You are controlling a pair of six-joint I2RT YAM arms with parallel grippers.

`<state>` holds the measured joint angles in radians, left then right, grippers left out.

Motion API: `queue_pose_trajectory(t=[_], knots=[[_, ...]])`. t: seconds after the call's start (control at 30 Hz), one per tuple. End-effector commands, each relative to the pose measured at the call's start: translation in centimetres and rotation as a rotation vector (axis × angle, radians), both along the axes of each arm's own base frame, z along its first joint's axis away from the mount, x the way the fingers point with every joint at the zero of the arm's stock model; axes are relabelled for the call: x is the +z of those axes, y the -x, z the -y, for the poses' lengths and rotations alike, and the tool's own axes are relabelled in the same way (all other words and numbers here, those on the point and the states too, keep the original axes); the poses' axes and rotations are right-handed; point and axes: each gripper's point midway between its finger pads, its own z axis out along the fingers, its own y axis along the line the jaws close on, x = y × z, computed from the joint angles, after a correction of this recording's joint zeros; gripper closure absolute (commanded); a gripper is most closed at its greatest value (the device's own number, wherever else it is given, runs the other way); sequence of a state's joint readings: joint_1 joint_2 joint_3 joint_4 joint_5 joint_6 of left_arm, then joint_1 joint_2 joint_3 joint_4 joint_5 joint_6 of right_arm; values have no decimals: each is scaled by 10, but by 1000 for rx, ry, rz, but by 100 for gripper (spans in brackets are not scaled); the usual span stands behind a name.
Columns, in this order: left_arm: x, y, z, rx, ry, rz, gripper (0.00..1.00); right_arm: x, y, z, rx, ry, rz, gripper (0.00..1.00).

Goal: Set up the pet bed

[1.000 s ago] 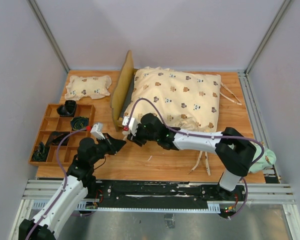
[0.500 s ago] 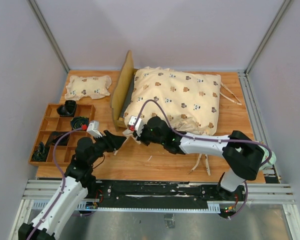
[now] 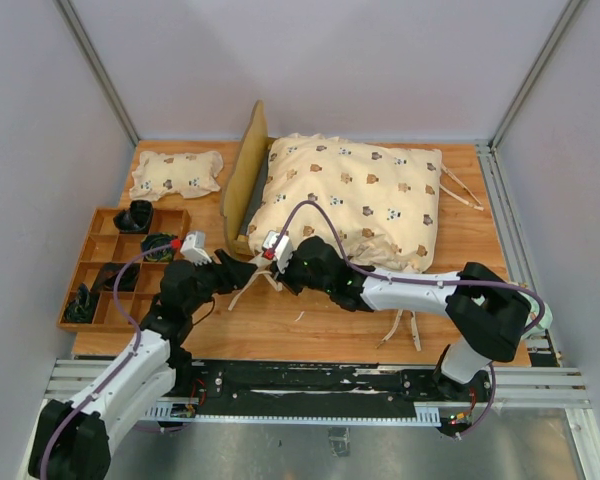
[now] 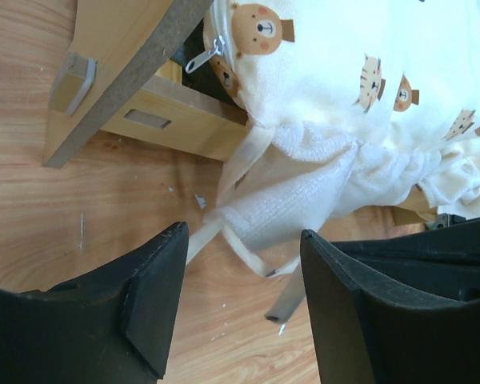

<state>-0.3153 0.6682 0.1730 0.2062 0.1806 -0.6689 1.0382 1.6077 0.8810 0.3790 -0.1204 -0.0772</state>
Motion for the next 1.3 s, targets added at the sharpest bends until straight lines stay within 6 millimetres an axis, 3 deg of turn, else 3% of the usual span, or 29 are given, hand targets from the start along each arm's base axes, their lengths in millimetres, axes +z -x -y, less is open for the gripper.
queue_pose_trajectory(t=[0.0,0.1,0.17,0.23,0.4,0.73,1.07,1.27], knots=[[32,-15,5,-9,34,115,38,9,4,0,-9,-20,9,100],[37,-15,13,-51,44,118,53,8,3,1,-25,-19,2,100],[41,-13,16,-79,45,127,74,8,2,2,-39,-18,-6,100],[49,-13,17,-79,64,139,89,7,1,2,-58,-2,-17,100],[62,-14,14,-48,95,162,99,-3,-2,11,-155,111,-5,100],[73,-16,16,-50,109,177,100,-3,-24,29,-428,199,-9,100],[95,-24,11,-2,132,208,100,-10,-22,29,-526,306,102,100],[98,-26,10,7,129,212,100,-2,-25,31,-626,325,159,100]])
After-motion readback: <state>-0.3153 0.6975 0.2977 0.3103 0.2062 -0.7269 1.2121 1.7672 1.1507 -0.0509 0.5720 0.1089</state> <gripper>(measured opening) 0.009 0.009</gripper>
